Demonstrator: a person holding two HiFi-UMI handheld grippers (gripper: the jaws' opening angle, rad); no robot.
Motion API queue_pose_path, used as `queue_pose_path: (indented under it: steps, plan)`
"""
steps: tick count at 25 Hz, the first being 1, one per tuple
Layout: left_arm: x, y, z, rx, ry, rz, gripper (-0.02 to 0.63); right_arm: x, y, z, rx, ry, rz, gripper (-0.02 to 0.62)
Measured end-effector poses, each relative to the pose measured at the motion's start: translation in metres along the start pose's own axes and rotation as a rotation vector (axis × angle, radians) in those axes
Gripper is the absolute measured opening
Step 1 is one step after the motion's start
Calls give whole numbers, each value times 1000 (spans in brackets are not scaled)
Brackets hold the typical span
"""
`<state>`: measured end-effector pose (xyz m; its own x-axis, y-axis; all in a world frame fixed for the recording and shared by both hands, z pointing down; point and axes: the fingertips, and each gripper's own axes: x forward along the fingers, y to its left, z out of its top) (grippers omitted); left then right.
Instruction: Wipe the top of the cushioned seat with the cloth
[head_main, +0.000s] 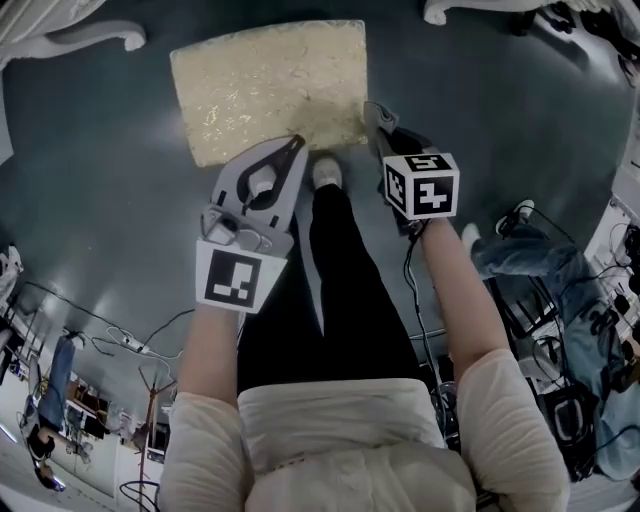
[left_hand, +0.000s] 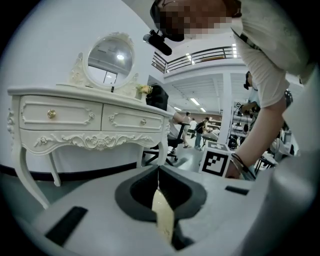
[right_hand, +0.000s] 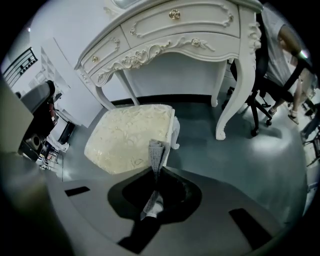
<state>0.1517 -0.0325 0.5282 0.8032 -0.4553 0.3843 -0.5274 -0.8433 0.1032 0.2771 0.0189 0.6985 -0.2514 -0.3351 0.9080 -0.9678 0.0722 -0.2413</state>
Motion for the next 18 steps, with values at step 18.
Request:
queue_pose_path:
  steps: [18]
  plan:
    - [-109,56,167,71,-135,138,3,-185,131,158,-62,-466,62,28]
